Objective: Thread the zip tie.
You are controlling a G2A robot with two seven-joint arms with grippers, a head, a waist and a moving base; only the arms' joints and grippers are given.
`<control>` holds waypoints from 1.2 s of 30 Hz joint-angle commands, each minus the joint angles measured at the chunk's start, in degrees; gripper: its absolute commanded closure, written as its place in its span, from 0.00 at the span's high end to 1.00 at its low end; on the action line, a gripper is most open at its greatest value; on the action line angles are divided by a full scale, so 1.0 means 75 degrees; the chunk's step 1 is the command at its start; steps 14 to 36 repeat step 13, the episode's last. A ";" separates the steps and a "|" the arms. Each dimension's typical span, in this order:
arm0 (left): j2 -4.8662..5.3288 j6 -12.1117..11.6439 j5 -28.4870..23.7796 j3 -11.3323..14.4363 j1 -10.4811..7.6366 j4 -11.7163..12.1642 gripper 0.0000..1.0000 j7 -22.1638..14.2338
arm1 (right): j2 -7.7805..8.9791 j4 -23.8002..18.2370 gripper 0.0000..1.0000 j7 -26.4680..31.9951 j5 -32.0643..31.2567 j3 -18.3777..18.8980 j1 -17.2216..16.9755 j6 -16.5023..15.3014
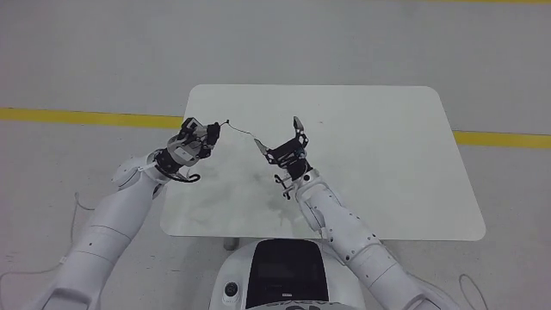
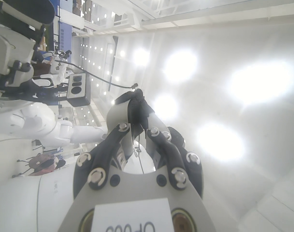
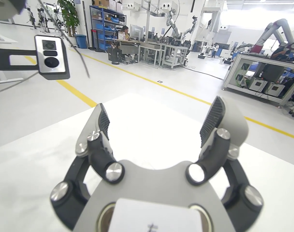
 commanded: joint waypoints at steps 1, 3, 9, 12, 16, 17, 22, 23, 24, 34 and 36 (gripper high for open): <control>0.0025 0.0026 0.0043 -0.0091 0.0110 -0.0215 0.00 -0.0085 | 0.0035 -0.0110 1.00 0.0017 -0.0005 0.0121 -0.0068 -0.0041; 0.0042 0.0099 -0.0014 -0.0171 0.0243 -0.0486 0.00 -0.0245 | 0.0074 -0.0221 1.00 -0.0009 -0.0067 0.0224 -0.0135 -0.0112; 0.0046 0.0110 -0.0019 -0.0189 0.0271 -0.0554 0.00 -0.0315 | 0.0074 -0.0221 1.00 -0.0009 -0.0067 0.0224 -0.0135 -0.0112; 0.0046 0.0110 -0.0019 -0.0189 0.0271 -0.0554 0.00 -0.0315 | 0.0074 -0.0221 1.00 -0.0009 -0.0067 0.0224 -0.0135 -0.0112; 0.0046 0.0110 -0.0019 -0.0189 0.0271 -0.0554 0.00 -0.0315 | 0.0074 -0.0221 1.00 -0.0009 -0.0067 0.0224 -0.0135 -0.0112; 0.0046 0.0110 -0.0019 -0.0189 0.0271 -0.0554 0.00 -0.0315 | 0.0074 -0.0221 1.00 -0.0009 -0.0067 0.0224 -0.0135 -0.0112; 0.0046 0.0110 -0.0019 -0.0189 0.0271 -0.0554 0.00 -0.0315 | 0.0074 -0.0221 1.00 -0.0009 -0.0067 0.0224 -0.0135 -0.0112; 0.0046 0.0110 -0.0019 -0.0189 0.0271 -0.0554 0.00 -0.0315 | 0.0074 -0.0221 1.00 -0.0009 -0.0067 0.0224 -0.0135 -0.0112; 0.0046 0.0110 -0.0019 -0.0189 0.0271 -0.0554 0.00 -0.0315 | 0.0074 -0.0221 1.00 -0.0009 -0.0067 0.0224 -0.0135 -0.0112; 0.0046 0.0110 -0.0019 -0.0189 0.0271 -0.0554 0.00 -0.0315 | 0.0074 -0.0221 1.00 -0.0009 -0.0067 0.0224 -0.0135 -0.0112; 0.0046 0.0110 -0.0019 -0.0189 0.0271 -0.0554 0.00 -0.0315 | 0.0074 -0.0221 1.00 -0.0009 -0.0067 0.0224 -0.0135 -0.0112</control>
